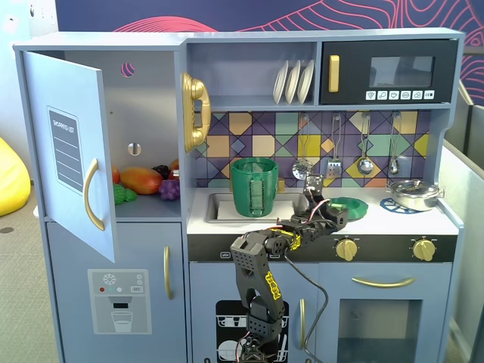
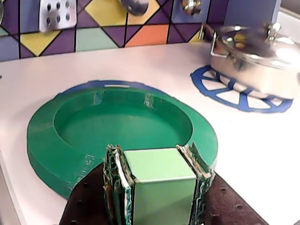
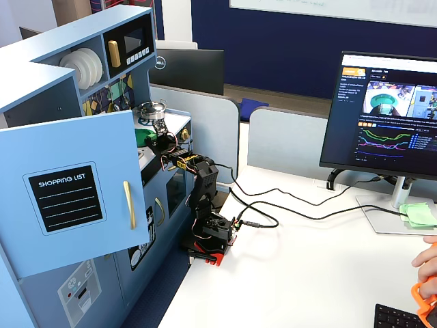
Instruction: Take off the lid from the green recipient and place it on the counter
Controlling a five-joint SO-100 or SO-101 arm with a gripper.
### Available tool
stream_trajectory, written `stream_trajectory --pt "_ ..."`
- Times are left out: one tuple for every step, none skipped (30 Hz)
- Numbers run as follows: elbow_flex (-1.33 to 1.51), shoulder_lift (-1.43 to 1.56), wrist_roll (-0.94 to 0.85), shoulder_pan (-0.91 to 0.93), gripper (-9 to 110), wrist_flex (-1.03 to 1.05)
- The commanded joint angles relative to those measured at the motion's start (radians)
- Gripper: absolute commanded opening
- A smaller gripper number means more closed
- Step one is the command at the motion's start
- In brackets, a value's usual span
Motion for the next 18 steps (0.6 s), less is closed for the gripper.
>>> stream_trajectory --pt "0.0 0.008 -0.012 -0.003 0 -0.051" --pt "0.005 0.008 -0.008 -0.005 0 -0.061" --pt "0.006 0.009 -0.002 -0.005 5 -0.067" --pt "0.006 0.011 0.006 -0.006 9 -0.067" --pt "0.002 0.015 0.018 -0.006 13 -0.067" --pt "-0.002 0.018 0.028 -0.006 16 -0.067" --pt "-0.006 0.025 0.031 -0.006 18 -0.067" --pt "-0.008 0.031 0.035 -0.006 21 -0.066" --pt "-0.008 0.041 0.044 -0.005 24 -0.066" --pt "-0.008 0.054 0.055 -0.003 26 -0.064" --pt "-0.008 0.071 0.061 -0.003 28 -0.057" --pt "-0.006 0.092 0.063 -0.002 29 -0.044" --pt "-0.006 0.117 0.063 0.0 29 -0.029" --pt "-0.008 0.146 0.067 0.0 29 -0.009" --pt "-0.012 0.179 0.069 0.0 29 0.017" --pt "-0.017 0.219 0.069 0.0 29 0.052" --pt "-0.025 0.265 0.072 0.0 29 0.094" --pt "-0.032 0.316 0.074 -0.002 29 0.153"
